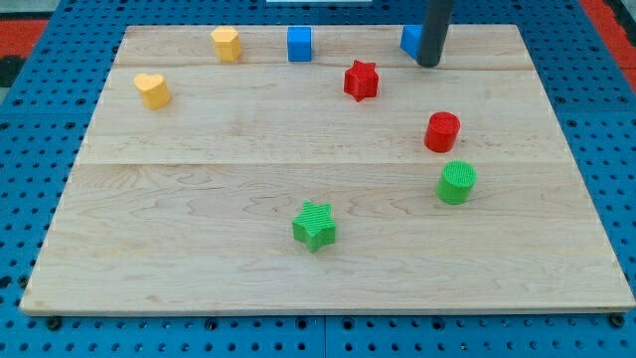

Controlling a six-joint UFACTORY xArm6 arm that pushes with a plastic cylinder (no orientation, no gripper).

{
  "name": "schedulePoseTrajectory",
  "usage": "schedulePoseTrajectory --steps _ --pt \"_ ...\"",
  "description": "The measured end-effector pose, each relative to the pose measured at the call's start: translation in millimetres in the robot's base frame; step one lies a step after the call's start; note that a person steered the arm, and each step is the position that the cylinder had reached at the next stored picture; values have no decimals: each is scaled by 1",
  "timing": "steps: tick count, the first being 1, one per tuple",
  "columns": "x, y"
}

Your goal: Place the blue cube left to the red star

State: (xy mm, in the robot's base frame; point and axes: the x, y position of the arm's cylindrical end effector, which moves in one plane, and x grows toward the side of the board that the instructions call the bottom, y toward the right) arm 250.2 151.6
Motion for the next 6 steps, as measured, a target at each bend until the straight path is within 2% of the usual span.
schedulePoseTrajectory --steps 1,2,3,4,5,6 --pt "-44 -45" --pt "-56 -114" --pt "-55 -125" --pt "-54 -175" --pt "-22 -214" --pt "4 -218"
